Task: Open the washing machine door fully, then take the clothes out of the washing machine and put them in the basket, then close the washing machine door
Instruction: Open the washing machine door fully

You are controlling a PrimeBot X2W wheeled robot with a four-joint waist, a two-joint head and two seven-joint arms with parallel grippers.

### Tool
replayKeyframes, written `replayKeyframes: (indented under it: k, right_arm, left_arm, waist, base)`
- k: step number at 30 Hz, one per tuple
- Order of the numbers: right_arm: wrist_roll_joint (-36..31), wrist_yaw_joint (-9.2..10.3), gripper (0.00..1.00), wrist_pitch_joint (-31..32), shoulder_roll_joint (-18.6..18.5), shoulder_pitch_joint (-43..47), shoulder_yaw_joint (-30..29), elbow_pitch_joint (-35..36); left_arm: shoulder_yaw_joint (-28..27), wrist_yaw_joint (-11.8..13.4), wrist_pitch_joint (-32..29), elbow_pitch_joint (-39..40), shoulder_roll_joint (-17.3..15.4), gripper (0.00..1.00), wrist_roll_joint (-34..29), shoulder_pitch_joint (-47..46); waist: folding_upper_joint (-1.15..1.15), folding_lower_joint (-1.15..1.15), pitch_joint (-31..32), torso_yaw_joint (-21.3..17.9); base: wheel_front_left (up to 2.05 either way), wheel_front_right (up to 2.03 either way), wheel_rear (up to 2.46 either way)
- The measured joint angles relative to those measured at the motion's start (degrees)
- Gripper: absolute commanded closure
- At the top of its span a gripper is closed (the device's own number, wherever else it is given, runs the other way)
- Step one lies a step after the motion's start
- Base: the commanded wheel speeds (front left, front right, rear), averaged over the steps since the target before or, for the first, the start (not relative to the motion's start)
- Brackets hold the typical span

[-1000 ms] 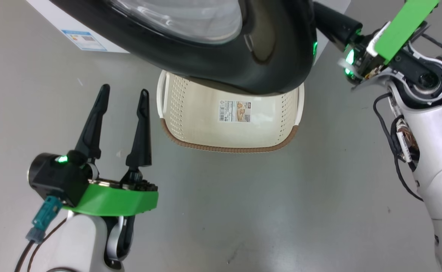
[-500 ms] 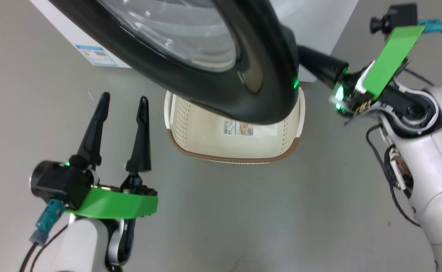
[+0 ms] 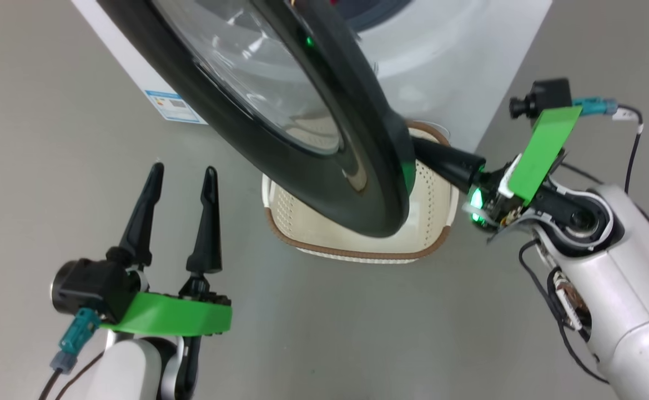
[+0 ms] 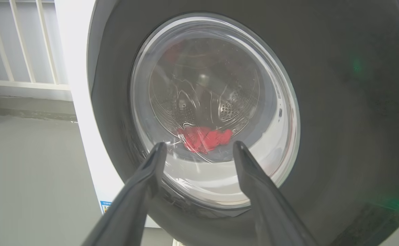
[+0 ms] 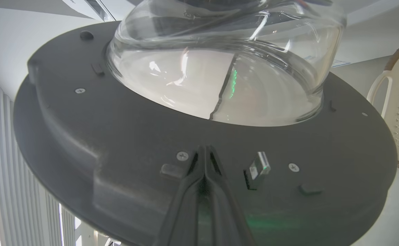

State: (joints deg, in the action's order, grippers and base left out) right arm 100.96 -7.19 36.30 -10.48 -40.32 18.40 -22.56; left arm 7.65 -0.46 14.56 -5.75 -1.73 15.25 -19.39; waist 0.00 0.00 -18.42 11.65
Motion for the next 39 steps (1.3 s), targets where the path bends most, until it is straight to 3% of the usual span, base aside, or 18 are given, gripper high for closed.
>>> replayKeyframes:
  k: [11,39]
  right_arm:
    - [4.4,0.14,1.0,-1.1,-0.9,4.2,2.9,2.3]
    - [13.1,0.14,1.0,-7.2,-6.3,6.7,16.7,5.9]
  left_arm:
    - [0.9,0.8,0.0,-0.3,0.0,0.0,1.2,0.9]
    - [3.1,2.5,0.0,-2.0,-0.1,0.0,3.6,5.4]
  waist:
    - [0.0,0.0,2.6,3.3]
    - [0.0,0.0,8.0,13.6]
  base:
    - [0.0,0.0,0.0]
    - [0.0,0.0,0.0]
